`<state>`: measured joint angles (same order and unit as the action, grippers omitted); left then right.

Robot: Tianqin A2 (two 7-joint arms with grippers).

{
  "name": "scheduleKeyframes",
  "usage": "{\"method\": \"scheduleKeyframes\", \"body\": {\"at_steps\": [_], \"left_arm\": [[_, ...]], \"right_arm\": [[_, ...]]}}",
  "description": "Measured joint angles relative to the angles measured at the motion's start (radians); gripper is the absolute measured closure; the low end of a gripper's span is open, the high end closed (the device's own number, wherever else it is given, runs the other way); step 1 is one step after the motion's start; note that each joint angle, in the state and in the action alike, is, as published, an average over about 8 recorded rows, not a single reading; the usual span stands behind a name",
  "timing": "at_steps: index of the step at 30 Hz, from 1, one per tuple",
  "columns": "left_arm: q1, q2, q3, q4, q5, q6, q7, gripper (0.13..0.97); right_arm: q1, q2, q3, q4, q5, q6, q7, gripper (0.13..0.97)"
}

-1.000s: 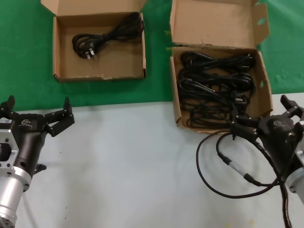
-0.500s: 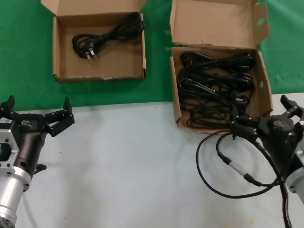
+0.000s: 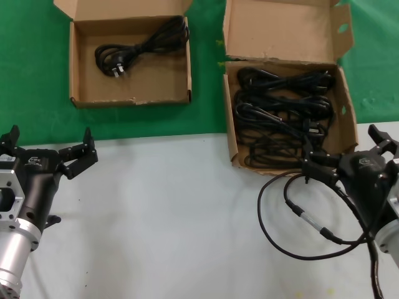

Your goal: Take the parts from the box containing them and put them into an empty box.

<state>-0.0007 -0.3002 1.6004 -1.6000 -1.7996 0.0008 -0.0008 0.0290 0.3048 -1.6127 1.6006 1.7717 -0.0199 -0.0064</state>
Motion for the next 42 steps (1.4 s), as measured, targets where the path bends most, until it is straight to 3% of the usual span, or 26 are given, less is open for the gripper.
{"method": "scheduleKeyframes", "body": {"at_steps": [42], "left_arm": [[0.0, 0.0, 0.0, 0.0, 0.0, 0.0, 0.0, 0.132]], "right_arm": [[0.0, 0.0, 0.0, 0.0, 0.0, 0.0, 0.0, 0.129]]}}
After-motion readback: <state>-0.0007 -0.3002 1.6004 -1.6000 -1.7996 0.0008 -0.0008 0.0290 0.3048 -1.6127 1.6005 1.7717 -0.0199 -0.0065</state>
